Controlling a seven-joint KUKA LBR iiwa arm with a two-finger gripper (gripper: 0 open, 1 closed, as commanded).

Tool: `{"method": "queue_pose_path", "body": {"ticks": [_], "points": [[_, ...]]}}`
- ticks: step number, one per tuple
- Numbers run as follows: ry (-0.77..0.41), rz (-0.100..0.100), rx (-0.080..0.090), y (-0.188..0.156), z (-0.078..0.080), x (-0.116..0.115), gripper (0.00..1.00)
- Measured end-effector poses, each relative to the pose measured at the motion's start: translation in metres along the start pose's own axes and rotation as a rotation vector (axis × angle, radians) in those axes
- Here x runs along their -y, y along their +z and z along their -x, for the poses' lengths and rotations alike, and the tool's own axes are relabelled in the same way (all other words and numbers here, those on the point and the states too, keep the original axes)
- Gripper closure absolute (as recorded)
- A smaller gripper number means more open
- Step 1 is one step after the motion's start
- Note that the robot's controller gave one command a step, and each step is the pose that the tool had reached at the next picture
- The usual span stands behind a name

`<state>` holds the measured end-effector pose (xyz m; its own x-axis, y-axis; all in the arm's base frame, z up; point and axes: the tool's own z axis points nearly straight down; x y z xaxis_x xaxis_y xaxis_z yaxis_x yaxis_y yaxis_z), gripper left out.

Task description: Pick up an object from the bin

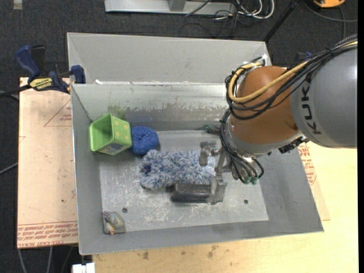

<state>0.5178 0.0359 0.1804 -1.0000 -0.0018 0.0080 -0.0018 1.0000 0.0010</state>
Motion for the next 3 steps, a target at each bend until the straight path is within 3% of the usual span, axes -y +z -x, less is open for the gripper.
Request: {"method": "queue_pose_path", "body": {"ticks": [1, 2, 3], "points": [[0.001, 0.000, 0.008, -0.004, 0.002, 0.000, 0.00], [-0.052, -0.001, 0.016, 0.027, 0.015, -0.007, 0.00], [-0.085, 0.000, 0.014, 0.095, 0.025, -0.025, 0.00]]}}
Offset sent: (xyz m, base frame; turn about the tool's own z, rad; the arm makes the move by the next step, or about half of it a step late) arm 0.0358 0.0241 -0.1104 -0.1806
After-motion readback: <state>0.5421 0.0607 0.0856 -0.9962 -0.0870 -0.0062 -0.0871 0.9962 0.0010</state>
